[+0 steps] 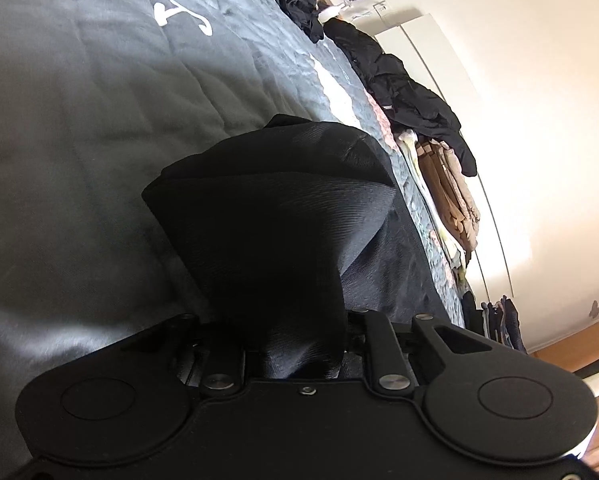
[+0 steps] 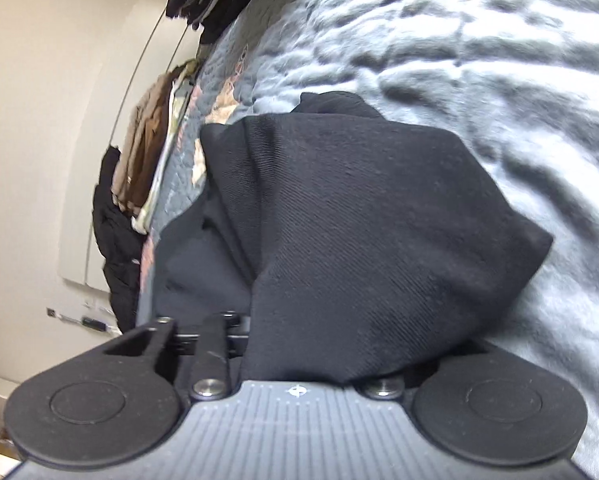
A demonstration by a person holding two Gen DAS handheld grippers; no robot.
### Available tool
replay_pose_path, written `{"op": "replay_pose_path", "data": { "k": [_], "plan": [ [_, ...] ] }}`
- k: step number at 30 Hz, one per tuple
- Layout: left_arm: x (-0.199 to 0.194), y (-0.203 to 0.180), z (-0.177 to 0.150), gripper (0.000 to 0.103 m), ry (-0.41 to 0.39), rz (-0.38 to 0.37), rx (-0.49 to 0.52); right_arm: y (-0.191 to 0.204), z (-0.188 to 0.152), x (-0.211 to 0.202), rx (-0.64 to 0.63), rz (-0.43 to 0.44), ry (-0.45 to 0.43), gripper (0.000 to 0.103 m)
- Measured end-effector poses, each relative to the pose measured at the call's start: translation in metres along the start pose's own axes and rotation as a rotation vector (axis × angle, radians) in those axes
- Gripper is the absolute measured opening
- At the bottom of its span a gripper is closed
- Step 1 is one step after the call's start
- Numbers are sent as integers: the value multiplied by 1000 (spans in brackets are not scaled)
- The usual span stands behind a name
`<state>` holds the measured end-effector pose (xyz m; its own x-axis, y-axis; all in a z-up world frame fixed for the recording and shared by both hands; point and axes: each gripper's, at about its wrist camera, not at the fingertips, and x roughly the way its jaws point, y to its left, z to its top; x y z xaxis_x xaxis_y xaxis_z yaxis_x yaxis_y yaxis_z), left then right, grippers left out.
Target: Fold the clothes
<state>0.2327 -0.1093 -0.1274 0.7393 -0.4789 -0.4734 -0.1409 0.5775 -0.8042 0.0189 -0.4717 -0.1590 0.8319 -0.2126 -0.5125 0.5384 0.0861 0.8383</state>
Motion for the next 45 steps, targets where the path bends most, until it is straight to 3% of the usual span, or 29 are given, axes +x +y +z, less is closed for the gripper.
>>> {"op": "replay_pose_path", "data": {
  "k": [11, 24, 33, 35, 38, 42, 44, 45],
  "plan": [
    [-59, 20, -16, 17, 29, 22, -41, 10, -6, -52, -23, -4, 8, 20],
    [-186, 74, -52, 17, 97, 68, -71, -53, -44, -190, -26, -76, 44, 20],
    [-226, 101, -74, 17, 103, 58, -78, -89, -67, -251, -73, -84, 39, 20],
    [-226, 107, -75, 21, 112, 52, -85, -95, -70, -258, -91, -79, 37, 21],
    [-226, 116, -73, 37, 128, 44, -98, -100, -68, -259, -116, -71, 49, 25],
    [-245, 108, -71, 45, 126, 78, -31, -105, -58, -265, -112, -73, 112, 44],
    [-262, 103, -72, 59, 113, 114, -2, -105, -59, -279, -119, -69, 116, 49],
    [-272, 100, -73, 60, 101, 130, 9, -104, -60, -287, -124, -69, 116, 52]
  ]
}}
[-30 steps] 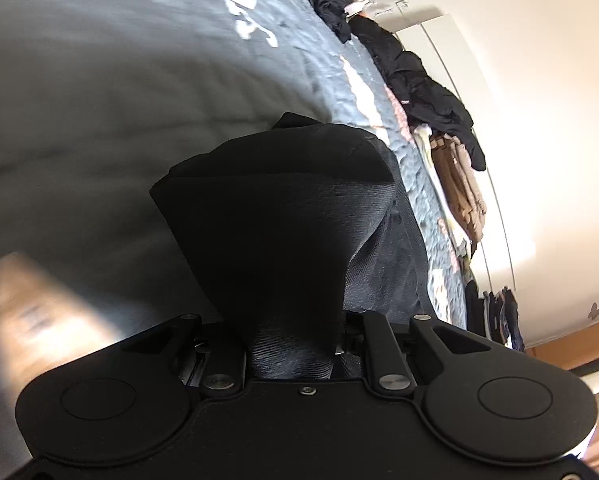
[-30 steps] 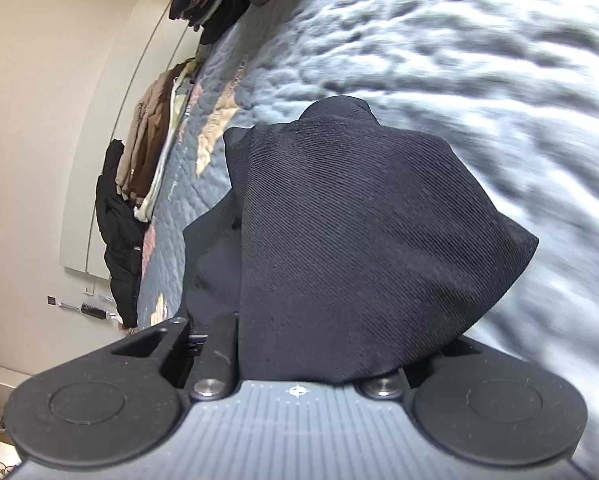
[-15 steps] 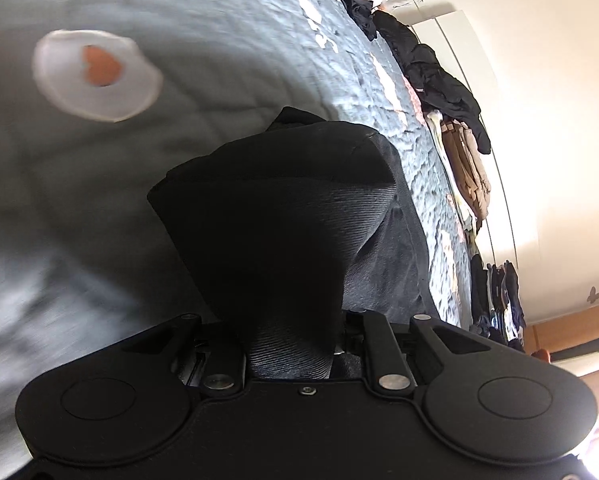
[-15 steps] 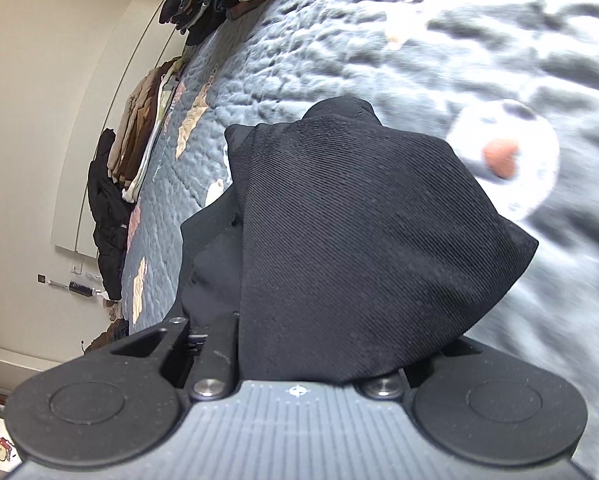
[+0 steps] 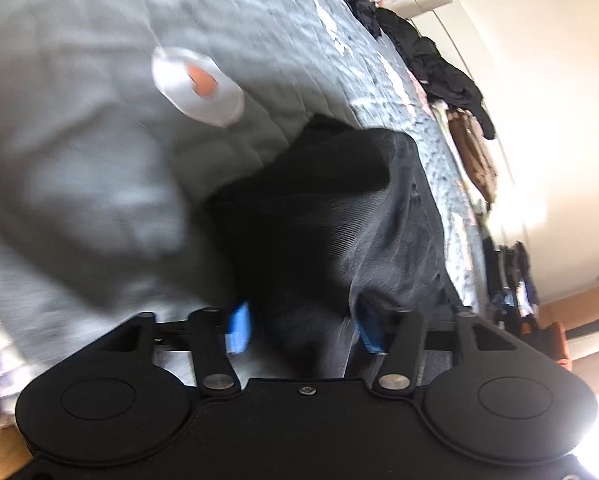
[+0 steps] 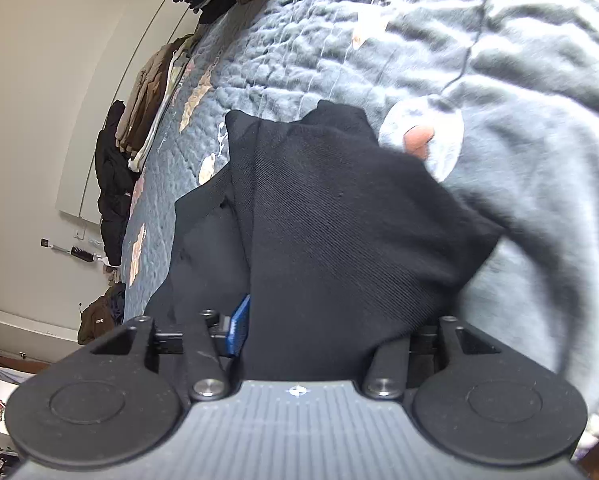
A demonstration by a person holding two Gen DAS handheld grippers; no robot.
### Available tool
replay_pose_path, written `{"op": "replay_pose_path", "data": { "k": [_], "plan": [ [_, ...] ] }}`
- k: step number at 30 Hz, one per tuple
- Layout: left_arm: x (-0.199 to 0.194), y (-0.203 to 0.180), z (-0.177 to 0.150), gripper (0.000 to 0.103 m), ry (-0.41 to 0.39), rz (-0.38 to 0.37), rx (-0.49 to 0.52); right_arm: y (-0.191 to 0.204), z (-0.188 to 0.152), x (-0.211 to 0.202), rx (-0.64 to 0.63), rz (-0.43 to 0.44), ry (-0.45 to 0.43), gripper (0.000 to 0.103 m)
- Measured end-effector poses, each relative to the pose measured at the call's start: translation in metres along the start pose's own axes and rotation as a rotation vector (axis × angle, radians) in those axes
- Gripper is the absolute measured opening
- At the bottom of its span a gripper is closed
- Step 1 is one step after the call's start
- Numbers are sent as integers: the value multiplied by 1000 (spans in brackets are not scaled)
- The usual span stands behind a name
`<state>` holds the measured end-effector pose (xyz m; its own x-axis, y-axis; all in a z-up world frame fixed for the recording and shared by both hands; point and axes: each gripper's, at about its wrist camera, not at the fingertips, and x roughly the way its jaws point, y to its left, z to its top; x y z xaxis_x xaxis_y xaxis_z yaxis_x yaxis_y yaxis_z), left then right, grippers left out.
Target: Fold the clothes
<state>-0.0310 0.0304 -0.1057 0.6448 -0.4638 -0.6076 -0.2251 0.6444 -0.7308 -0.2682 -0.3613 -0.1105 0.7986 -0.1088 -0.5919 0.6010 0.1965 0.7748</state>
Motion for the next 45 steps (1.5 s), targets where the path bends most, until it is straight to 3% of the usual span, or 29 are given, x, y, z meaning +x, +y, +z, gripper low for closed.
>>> {"op": "replay_pose_path", "data": {
  "k": [3, 5, 10, 14, 16, 18, 21, 23, 26, 27, 29, 31, 34, 41, 45],
  "plan": [
    [-32, -12, -7, 60, -52, 8, 55, 1, -7, -30, -35, 5, -16, 62],
    [-50, -26, -10, 60, -81, -25, 119, 6, -10, -47, -60, 19, -25, 65],
    [-64, -60, -8, 77, -114, -240, 239, 31, -9, -81, -194, 103, -44, 73],
    [-39, -92, -6, 78, -78, -387, 366, 64, 2, -101, -372, 178, -96, 83],
    [-16, -107, -6, 78, -29, -416, 377, 80, 7, -101, -494, 198, -154, 95],
    [12, -117, -7, 78, 35, -448, 376, 97, 14, -92, -604, 220, -197, 97],
    [49, -122, -5, 78, 117, -474, 368, 127, 23, -58, -767, 286, -190, 99],
    [66, -115, -5, 78, 147, -473, 325, 144, 29, -28, -827, 332, -121, 100],
    [81, -85, -1, 78, 151, -431, 213, 154, 35, 21, -812, 381, 8, 100],
    [87, -76, 2, 77, 141, -405, 179, 153, 34, 35, -805, 379, 35, 100],
    [98, -60, 12, 63, 131, -377, 117, 148, 32, 60, -815, 356, 83, 100],
    [96, -50, 23, 56, 111, -378, 77, 137, 33, 77, -816, 323, 111, 100],
    [89, -41, 40, 54, 60, -368, 60, 123, 36, 98, -812, 277, 161, 100],
    [84, -34, 52, 43, 2, -301, 86, 110, 53, 113, -909, 155, 126, 100],
    [82, -32, 62, 43, 11, -281, 93, 98, 66, 116, -932, 155, 75, 100]
  ]
}}
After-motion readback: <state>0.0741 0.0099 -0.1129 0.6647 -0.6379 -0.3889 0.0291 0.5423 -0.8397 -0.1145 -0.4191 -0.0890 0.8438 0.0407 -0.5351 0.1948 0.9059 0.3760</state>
